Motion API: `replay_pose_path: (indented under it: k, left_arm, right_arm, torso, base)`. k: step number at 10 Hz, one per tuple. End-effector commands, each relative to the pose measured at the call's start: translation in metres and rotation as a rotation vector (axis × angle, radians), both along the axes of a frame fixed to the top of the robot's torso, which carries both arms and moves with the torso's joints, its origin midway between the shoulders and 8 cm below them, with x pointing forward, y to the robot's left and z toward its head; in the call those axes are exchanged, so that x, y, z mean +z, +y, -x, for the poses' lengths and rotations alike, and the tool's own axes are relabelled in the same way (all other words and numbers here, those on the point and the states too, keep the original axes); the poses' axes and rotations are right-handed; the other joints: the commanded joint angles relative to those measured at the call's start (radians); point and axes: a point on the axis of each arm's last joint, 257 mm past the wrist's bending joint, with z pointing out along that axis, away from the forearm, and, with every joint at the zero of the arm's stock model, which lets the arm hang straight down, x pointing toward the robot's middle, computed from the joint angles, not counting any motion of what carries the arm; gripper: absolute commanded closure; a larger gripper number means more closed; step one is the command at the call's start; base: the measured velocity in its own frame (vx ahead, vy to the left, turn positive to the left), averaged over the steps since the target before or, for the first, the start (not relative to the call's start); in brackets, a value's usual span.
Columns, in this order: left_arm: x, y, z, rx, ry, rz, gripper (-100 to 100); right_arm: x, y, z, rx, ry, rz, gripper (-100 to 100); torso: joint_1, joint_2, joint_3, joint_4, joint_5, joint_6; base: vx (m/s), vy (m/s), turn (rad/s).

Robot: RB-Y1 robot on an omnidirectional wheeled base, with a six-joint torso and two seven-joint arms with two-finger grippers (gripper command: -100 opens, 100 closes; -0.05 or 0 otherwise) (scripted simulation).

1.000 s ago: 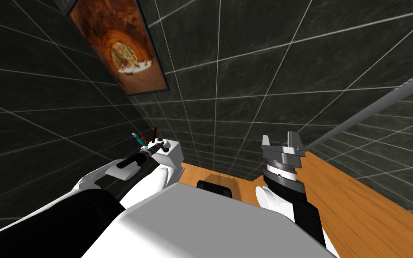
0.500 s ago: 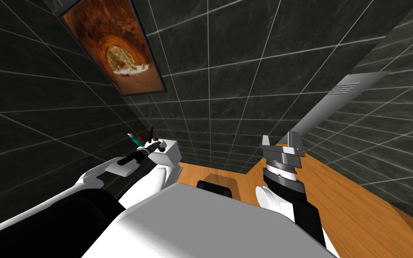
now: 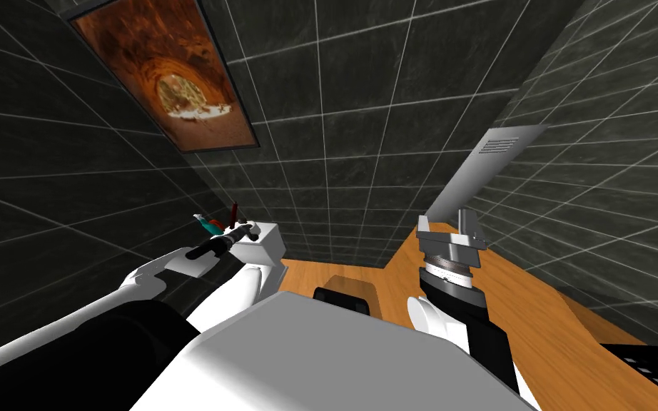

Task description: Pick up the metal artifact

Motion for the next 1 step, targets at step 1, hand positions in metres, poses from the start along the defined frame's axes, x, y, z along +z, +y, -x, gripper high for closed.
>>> replay_pose_path:
  k: [1]
  left_arm:
    - [0.0,0.0,0.0,0.0,0.0,0.0,0]
  right_arm:
    - [0.0,0.0,0.0,0.0,0.0,0.0,0]
  torso:
    - [0.0,0.0,0.0,0.0,0.0,0.0]
  base:
    - [-0.007,-0.005,0.004]
